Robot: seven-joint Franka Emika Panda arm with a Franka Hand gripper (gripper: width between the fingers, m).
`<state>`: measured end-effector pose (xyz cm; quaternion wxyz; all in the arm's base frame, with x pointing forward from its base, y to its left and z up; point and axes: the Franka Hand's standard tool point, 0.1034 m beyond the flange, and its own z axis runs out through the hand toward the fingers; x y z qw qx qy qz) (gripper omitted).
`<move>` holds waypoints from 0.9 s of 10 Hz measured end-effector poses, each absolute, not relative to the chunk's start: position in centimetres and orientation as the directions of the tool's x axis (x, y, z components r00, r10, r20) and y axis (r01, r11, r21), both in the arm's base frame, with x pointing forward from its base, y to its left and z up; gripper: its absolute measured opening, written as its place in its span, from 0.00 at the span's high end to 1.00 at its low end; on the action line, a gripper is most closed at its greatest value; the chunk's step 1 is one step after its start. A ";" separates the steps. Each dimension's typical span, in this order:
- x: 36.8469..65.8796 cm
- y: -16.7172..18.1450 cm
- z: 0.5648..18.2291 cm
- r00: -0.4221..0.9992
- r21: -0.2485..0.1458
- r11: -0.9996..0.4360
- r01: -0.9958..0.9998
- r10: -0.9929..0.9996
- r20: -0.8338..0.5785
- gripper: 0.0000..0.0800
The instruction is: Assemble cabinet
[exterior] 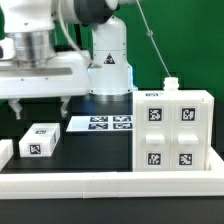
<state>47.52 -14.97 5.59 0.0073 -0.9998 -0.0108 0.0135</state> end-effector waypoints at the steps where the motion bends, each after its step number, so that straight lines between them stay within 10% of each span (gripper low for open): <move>1: 47.6 -14.7 5.6 1.000 -0.016 -1.000 0.014 0.015 -0.028 0.19; 9: 46.7 -14.4 3.4 0.998 -0.010 -0.999 0.034 0.035 -0.061 0.19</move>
Offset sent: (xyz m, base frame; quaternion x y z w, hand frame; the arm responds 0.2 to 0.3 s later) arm -0.0006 0.0069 -0.0170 0.0190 -0.0092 -0.0006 0.9998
